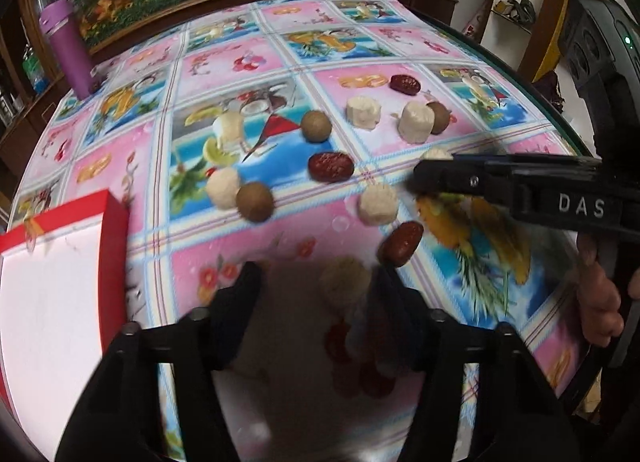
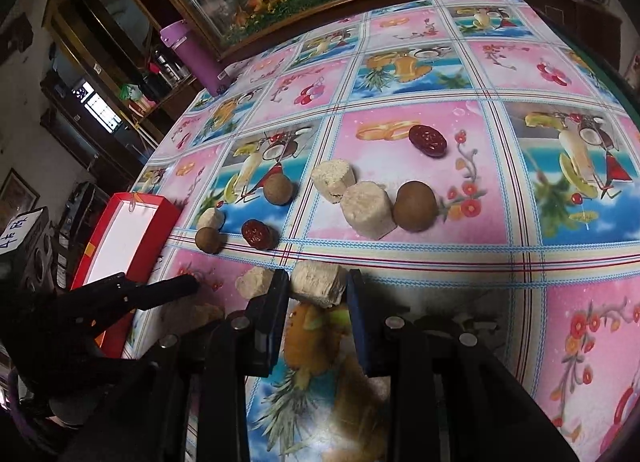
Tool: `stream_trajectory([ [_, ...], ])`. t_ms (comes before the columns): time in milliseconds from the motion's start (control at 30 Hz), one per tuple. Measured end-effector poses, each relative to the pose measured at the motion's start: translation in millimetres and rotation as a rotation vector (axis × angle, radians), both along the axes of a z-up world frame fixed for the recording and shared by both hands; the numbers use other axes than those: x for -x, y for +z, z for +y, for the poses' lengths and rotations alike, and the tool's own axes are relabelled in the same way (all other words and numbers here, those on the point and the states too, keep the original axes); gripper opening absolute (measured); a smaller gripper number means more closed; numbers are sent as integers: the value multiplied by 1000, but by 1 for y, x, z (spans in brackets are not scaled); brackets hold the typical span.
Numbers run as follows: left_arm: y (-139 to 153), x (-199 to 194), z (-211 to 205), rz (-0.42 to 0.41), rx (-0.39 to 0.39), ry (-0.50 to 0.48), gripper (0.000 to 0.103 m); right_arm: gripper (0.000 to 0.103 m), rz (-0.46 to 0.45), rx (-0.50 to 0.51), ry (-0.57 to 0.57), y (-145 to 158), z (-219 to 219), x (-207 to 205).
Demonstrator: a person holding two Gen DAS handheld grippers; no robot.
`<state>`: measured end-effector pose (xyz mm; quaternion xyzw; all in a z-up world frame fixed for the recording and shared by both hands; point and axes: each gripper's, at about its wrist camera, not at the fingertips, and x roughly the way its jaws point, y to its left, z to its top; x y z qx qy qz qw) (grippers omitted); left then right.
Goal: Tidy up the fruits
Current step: 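Grasp a pale cube with the left gripper while the right gripper grasps another cube, then carry both pale cubes over the tray and open both grippers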
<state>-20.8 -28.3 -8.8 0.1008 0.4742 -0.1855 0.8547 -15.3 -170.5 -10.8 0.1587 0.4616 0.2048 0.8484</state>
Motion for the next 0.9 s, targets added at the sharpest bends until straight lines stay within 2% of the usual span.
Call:
stream_trajectory([
  [33, 0, -1, -1, -2, 2, -2, 46, 28, -2, -3, 0, 0, 0, 0],
  [200, 2, 1, 3, -11, 20, 4, 27, 28, -22, -6, -1, 3, 1, 2],
  [367, 4, 7, 10, 0, 80, 41, 27, 28, -41, 3, -5, 7, 5, 5],
  [500, 18, 19, 22, -29, 128, 73, 27, 28, -64, -1, 1, 18, 15, 14],
  [700, 66, 57, 58, -178, 153, 147, 27, 28, -162, 36, 98, 57, 70, 32],
  [800, 92, 81, 96, -267, 164, 233, 27, 28, -180, 38, 179, 76, 113, 33],
  [900, 109, 101, 142, -321, 186, 334, 27, 28, -171, 37, 266, 91, 167, 31],
])
